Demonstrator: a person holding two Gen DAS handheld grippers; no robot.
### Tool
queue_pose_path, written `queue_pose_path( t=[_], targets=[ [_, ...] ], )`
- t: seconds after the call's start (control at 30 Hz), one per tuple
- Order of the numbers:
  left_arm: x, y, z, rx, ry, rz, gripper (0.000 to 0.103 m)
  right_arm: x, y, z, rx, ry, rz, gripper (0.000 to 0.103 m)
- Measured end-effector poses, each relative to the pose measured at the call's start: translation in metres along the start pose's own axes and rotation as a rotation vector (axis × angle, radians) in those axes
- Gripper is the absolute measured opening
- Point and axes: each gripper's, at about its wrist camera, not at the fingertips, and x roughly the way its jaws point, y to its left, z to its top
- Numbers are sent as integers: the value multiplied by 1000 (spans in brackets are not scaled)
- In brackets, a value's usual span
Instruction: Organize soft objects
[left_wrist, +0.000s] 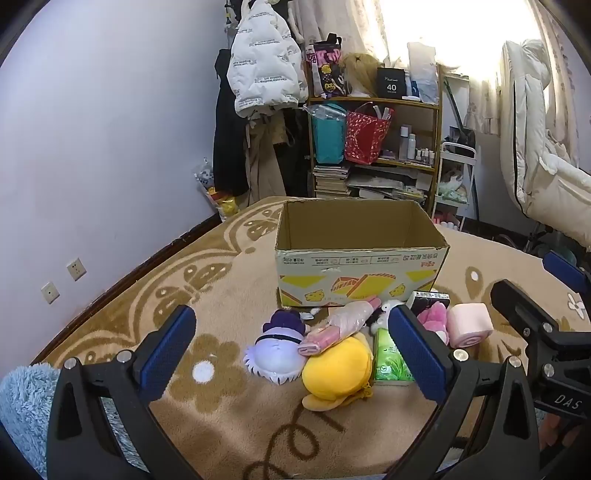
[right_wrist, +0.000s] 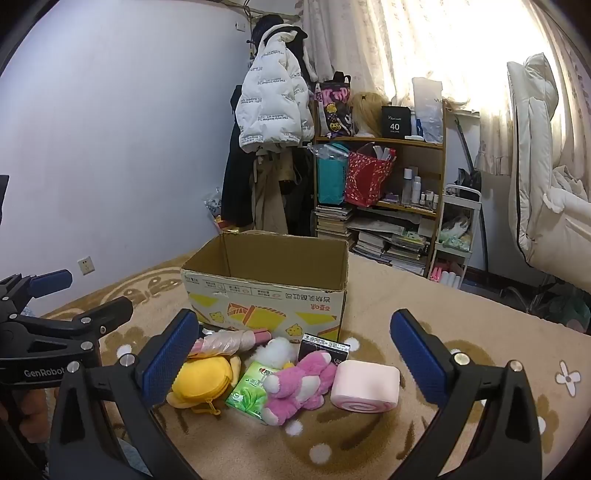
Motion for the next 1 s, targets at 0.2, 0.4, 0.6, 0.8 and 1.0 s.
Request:
queue_pose_path(
  t=[0.2, 0.4, 0.6, 0.8, 1.0],
  targets=[
    [4, -2, 0, 5, -1, 0, 103, 0, 0, 1, -1, 1, -1, 103],
    [3, -2, -2, 8, 3, -1, 103, 0, 1, 1, -3, -2, -3, 103],
    [2, -2, -1, 15, 6, -2, 103, 0, 1, 2, -3, 1, -3, 103],
    [2, -4, -2, 29, 6, -4, 103, 0, 1, 2, -5, 1, -5, 103],
    [2, -4, -3, 29, 7, -5, 103, 0, 1, 2, -7, 1, -5, 103]
  ],
)
